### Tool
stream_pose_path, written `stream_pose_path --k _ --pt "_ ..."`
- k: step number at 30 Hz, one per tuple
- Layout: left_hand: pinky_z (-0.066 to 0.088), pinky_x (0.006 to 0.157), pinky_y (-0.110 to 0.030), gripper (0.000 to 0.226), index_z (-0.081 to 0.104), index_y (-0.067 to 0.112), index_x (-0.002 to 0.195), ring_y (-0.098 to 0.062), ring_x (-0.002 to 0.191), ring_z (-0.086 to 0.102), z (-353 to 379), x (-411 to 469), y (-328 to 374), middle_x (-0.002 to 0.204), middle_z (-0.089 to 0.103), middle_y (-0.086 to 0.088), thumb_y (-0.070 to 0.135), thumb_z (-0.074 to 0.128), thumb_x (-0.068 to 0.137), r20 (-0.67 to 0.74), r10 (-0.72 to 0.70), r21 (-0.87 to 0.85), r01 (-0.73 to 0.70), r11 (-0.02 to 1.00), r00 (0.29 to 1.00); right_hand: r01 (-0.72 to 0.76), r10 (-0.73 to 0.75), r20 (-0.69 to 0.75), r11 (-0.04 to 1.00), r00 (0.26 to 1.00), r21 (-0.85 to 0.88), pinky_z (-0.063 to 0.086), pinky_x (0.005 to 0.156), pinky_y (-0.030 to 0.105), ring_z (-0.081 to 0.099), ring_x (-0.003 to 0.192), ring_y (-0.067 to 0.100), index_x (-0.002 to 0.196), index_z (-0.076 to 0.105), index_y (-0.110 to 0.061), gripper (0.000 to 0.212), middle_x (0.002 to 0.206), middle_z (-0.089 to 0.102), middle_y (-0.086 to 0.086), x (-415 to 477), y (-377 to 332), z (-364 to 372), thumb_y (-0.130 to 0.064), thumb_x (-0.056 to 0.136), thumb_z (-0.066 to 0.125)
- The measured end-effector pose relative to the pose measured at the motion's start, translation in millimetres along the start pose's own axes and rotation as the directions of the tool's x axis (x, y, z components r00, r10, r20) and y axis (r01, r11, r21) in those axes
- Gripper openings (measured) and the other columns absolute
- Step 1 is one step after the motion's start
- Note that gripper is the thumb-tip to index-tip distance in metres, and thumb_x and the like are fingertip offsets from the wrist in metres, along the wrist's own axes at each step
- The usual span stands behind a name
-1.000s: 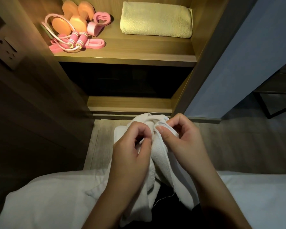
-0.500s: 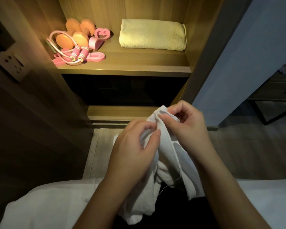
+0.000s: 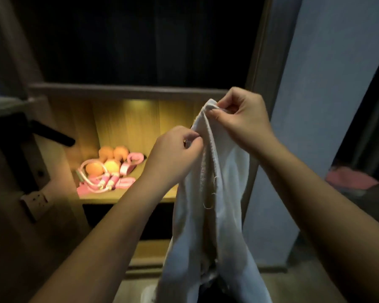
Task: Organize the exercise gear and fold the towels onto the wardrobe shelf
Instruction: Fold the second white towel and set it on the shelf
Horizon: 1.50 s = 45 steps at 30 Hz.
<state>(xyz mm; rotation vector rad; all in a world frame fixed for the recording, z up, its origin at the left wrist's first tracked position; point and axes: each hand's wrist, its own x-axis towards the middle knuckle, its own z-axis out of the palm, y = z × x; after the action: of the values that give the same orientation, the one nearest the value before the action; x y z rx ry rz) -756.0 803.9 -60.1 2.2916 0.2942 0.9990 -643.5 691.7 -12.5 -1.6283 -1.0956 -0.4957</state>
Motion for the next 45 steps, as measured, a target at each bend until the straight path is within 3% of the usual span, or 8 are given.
stream_pose_path --k 6,15,19,24,28,33,37,45 --pt "0.047 0.067 -0.022 0.026 0.07 0.025 0.089 -0.003 0.083 0.058 -21.0 46.7 30.6 0.086 0.063 0.016 0.049 0.06 0.089 -0.035 0.072 0.027 -0.071 0.997 0.997 0.05 -0.056 -0.083 0.996 0.995 -0.071 0.058 0.072 0.037 0.062 0.076 0.013 0.082 0.065 -0.012 0.016 0.077 0.062 -0.003 53.3 -23.7 -11.5 -0.025 0.084 0.074" --pt "0.027 0.047 -0.029 0.036 0.047 0.015 0.052 -0.019 0.054 0.045 -23.5 82.0 53.4 0.048 0.044 0.002 0.027 0.065 0.082 -0.073 0.058 0.172 -0.045 0.984 0.996 0.018 -0.034 -0.223 0.997 0.974 -0.075 0.058 0.078 0.037 0.062 0.078 0.011 0.081 0.068 -0.016 0.017 0.075 0.061 -0.01 123.9 -54.4 -45.4 -0.031 0.082 0.076" --pt "0.027 0.047 -0.028 0.035 0.05 0.012 0.061 -0.017 0.058 0.047 -29.2 88.2 45.1 0.057 0.049 0.001 0.026 0.059 0.092 -0.092 0.06 0.123 -0.049 0.991 0.994 -0.05 0.041 -0.212 0.998 0.976 -0.037 0.056 0.071 0.032 0.064 0.078 0.016 0.072 0.063 -0.02 0.02 0.076 0.063 -0.003 128.8 -46.8 -63.2 -0.029 0.08 0.079" --pt "0.032 0.047 -0.016 0.037 0.043 0.023 0.062 -0.009 0.055 0.042 -31.0 75.9 31.9 0.059 0.047 0.007 0.015 0.048 0.098 -0.182 0.125 0.0 -0.127 0.992 0.975 -0.248 0.25 0.016 0.947 0.968 0.202 0.055 0.073 0.035 0.064 0.083 0.021 0.083 0.066 -0.016 0.014 0.09 0.068 0.008 110.0 -29.9 -76.8 -0.022 0.081 0.079" --pt "0.041 0.058 -0.034 0.028 0.056 0.009 0.079 -0.021 0.067 0.053 -44.0 71.7 36.1 0.07 0.058 -0.005 0.021 0.045 0.102 -0.206 0.168 -0.062 -0.184 0.981 0.964 -0.538 0.437 0.355 0.799 0.826 0.268 0.057 0.082 0.04 0.065 0.105 0.031 0.106 0.071 -0.007 0.023 0.113 0.068 0.014 99.8 -30.5 -92.9 -0.016 0.085 0.072" --pt "0.034 0.064 -0.037 0.035 0.051 -0.006 0.08 -0.024 0.067 0.042 -64.9 68.0 60.0 0.071 0.046 -0.017 0.022 0.048 0.101 -0.03 0.162 -0.197 -0.165 0.966 0.986 -0.401 0.344 0.227 0.865 0.911 0.302 0.056 0.078 0.038 0.067 0.092 0.025 0.096 0.07 -0.013 0.014 0.099 0.07 0.009 92.6 -36.9 -94.4 -0.024 0.095 0.061" --pt "0.031 0.066 -0.035 0.026 0.054 0.002 0.08 -0.022 0.071 0.039 -65.9 51.3 66.4 0.076 0.043 -0.01 0.02 0.052 0.1 0.178 0.144 -0.366 -0.071 0.928 0.973 -0.28 0.284 0.016 0.934 0.959 0.222 0.047 0.066 0.029 0.06 0.075 0.015 0.081 0.062 -0.025 0.019 0.078 0.064 -0.004 73.6 -24.5 -83.5 -0.024 0.098 0.053" --pt "0.049 0.074 -0.022 0.025 0.072 0.013 0.09 -0.009 0.081 0.068 -7.3 -23.8 -17.0 0.085 0.073 0.004 0.035 0.062 0.093 0.555 -0.058 -0.175 0.184 0.967 0.83 -0.307 0.315 -0.1 0.948 0.944 0.088 0.043 0.066 0.024 0.056 0.08 0.009 0.084 0.06 -0.025 0.015 0.085 0.061 -0.006 6.0 23.1 -72.4 -0.023 0.095 0.051"
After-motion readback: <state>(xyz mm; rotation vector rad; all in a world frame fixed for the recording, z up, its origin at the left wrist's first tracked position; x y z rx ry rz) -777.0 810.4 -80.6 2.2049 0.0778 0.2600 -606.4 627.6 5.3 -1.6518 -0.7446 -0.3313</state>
